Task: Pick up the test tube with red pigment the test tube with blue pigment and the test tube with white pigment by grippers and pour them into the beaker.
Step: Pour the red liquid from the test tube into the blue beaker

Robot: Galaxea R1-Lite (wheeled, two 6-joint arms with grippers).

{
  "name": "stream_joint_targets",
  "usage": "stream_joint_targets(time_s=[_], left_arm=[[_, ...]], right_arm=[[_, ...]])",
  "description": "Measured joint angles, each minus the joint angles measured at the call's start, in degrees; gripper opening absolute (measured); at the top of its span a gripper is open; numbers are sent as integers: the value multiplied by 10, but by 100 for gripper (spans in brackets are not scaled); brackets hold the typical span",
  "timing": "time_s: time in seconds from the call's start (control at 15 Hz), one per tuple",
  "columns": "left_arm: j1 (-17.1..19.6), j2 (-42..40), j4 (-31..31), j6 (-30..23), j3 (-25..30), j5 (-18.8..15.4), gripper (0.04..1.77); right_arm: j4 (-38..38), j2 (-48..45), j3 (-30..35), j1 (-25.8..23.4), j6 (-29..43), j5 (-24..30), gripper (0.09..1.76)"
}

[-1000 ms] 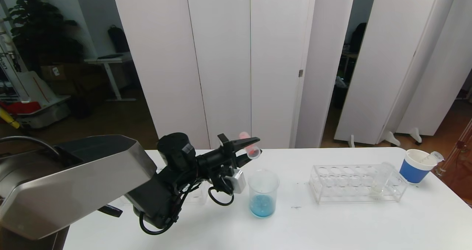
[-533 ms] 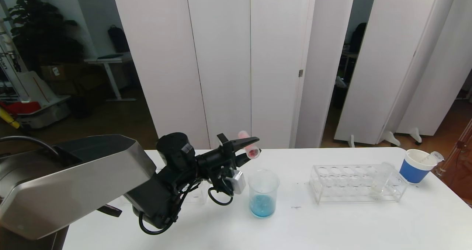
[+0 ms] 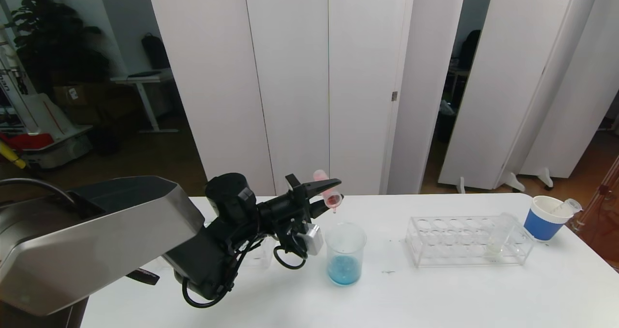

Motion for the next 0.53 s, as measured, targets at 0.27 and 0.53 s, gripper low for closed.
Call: stream_joint_targets(time_s=[0.27, 0.53], left_arm=[[-6, 4, 0, 7, -8, 2, 58], [-8, 5, 0, 13, -9, 4, 58]], right_arm=[[0, 0, 0, 0, 0, 0, 175], [0, 0, 0, 0, 0, 0, 175]])
